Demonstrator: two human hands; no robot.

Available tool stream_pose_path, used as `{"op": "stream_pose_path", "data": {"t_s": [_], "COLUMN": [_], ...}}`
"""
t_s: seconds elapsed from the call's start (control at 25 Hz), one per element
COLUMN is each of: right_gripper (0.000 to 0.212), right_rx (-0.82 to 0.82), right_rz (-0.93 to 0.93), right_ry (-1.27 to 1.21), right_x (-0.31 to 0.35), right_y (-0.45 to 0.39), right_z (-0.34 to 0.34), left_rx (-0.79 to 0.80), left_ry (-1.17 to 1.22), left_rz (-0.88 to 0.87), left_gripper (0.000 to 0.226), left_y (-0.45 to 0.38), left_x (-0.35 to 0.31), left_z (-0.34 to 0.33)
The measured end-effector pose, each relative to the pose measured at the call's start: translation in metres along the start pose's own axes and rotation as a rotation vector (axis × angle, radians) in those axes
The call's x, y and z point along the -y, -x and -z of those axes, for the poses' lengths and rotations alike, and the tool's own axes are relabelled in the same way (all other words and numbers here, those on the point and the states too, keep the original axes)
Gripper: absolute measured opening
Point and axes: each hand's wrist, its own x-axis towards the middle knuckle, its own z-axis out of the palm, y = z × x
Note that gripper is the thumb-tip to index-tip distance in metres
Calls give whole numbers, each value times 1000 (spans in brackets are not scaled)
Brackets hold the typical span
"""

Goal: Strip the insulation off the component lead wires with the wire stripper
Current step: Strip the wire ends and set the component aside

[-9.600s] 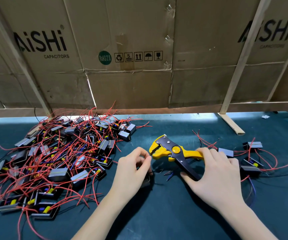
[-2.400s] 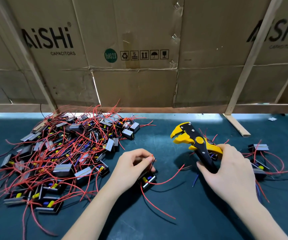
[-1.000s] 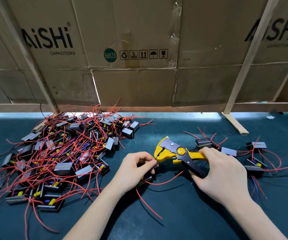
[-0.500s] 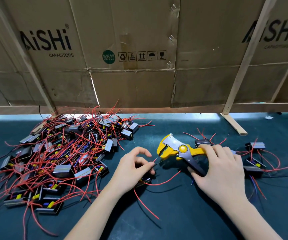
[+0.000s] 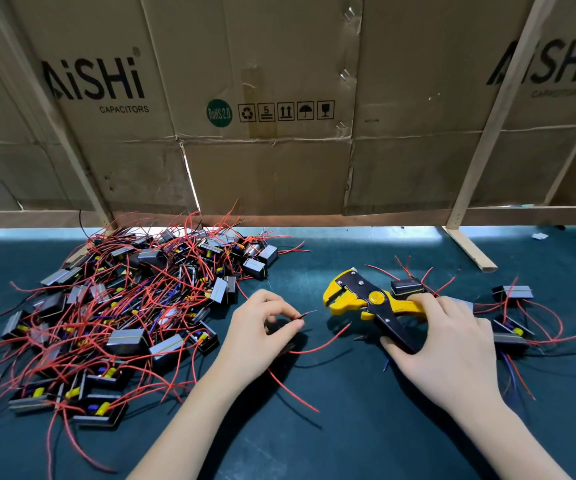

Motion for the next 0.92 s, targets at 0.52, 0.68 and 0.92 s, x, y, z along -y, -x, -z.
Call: {"op": "stream_pose_path", "data": {"t_s": [0.52,0.68,0.92], "right_gripper": [54,58,59], "right_rx": [-95,-43,-71], "right_rz": [16,39,88], "right_ry": [-46,-7,-15], "right_x": [2,7,18], "right_y": [0,3,7], "right_z": [1,-4,-5], "left_rx": [-54,-32,-10], "left_ry": [-97,-62,-1], "left_rz": [24,82,121], "left_gripper": [7,7,9], "left_y": [-2,-1,0], "left_x": [-4,-7,-9], "left_z": [3,4,1]}}
